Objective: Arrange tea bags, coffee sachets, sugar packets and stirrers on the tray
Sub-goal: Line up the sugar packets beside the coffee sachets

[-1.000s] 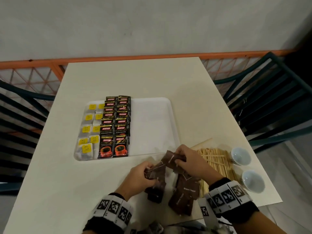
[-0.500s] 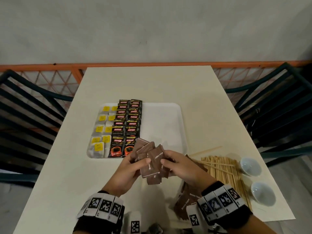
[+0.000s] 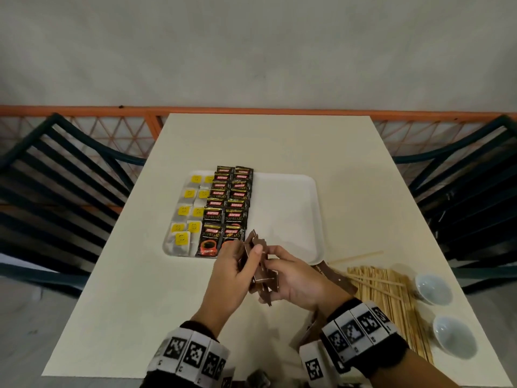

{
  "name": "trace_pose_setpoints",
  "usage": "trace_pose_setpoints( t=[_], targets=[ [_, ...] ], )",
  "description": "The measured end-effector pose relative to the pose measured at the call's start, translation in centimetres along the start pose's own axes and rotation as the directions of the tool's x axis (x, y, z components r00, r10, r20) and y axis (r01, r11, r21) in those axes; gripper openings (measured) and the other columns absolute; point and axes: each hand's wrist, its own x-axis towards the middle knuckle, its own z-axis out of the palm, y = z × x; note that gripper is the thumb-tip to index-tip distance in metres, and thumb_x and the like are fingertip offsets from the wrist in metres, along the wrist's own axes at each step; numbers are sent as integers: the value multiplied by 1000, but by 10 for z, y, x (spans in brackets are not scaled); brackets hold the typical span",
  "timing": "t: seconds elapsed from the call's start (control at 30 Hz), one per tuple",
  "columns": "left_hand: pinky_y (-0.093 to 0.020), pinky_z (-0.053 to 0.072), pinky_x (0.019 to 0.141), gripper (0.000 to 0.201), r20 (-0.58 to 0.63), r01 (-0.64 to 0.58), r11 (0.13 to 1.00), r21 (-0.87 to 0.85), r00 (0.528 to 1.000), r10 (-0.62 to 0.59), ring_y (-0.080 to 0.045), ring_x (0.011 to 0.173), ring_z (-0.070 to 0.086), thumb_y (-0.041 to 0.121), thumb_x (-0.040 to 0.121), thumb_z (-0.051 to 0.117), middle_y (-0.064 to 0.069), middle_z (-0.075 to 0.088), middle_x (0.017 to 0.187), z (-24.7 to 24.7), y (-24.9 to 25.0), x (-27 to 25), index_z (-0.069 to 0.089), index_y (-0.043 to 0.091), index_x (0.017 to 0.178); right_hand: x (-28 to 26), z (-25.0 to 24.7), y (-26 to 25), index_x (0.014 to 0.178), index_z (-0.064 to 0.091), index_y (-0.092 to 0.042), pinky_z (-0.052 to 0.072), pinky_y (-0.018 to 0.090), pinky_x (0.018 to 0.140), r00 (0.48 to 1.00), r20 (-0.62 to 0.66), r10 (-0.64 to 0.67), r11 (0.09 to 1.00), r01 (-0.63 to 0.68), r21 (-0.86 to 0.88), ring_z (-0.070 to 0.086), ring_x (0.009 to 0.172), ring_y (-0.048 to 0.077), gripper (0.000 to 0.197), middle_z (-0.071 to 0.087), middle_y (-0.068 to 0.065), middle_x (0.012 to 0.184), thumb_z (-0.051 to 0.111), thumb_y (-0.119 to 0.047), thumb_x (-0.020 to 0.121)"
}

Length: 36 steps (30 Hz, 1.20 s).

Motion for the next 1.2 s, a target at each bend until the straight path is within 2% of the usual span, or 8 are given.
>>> trace_pose_setpoints(
  t=[0.1,0.27,0.47,0.67,0.8,0.93,1.07,1.2],
  targets=[
    [-4,35,71,25,-114,-103,982,157,986,122,5,84,47,32,92,50,-3,49,85,3,3,-3,55,16,74,1,6,-3,121,41,-12,53,36,54,1000,28,-7,999,6,45,65,63,23,29,59,13,84,31,-4,94],
    [-4,34,76,55,-146,-151,968,201,972,182,4,89,47,50,91,31,-2,51,90,2,1,-4,60,5,78,1,11,-7,115,44,-14,53,34,56,999,53,4,995,-9,99,64,67,19,27,55,13,94,30,-6,92],
    [-8,44,67,50,-13,-78,997,30,997,78,5,83,60,64,74,46,12,64,88,-4,10,-13,49,25,106,7,20,-1,128,41,-11,51,40,77,996,87,-31,981,13,195,63,91,24,38,59,14,106,32,-10,92],
    [-12,50,80,66,104,14,995,-97,995,-4,3,96,64,9,83,66,16,65,108,-9,8,-17,34,36,134,5,24,1,127,40,-12,51,38,77,995,96,-25,979,5,202,62,93,22,39,60,12,106,29,-1,91],
    [-14,51,69,36,200,250,940,-232,958,-205,-8,88,67,2,88,57,10,72,89,-17,2,-16,58,34,105,1,27,4,134,36,-20,47,46,94,994,99,42,995,-33,-94,55,104,23,35,50,11,124,35,-13,99],
    [-30,58,65,27,330,479,780,-403,871,-364,-19,82,70,0,89,54,-8,71,98,-25,-8,-15,59,15,111,0,26,6,140,32,-24,35,38,107,1000,7,-5,610,8,-792,40,124,23,41,33,8,138,30,-31,100],
    [-33,59,64,24,366,528,696,-486,846,-387,-25,74,69,-3,89,50,-16,68,91,-26,-14,-15,59,5,109,0,16,7,138,35,-23,20,36,114,1000,1,-23,291,7,-957,23,134,27,40,26,9,140,31,-34,99],
    [-30,57,61,29,387,514,697,-500,853,-351,-28,75,69,-5,90,46,-12,69,97,-29,-16,-18,59,5,113,-12,-9,1,138,38,-29,35,34,105,987,44,-156,238,81,-968,42,116,19,41,41,5,127,39,-32,97]
  ],
)
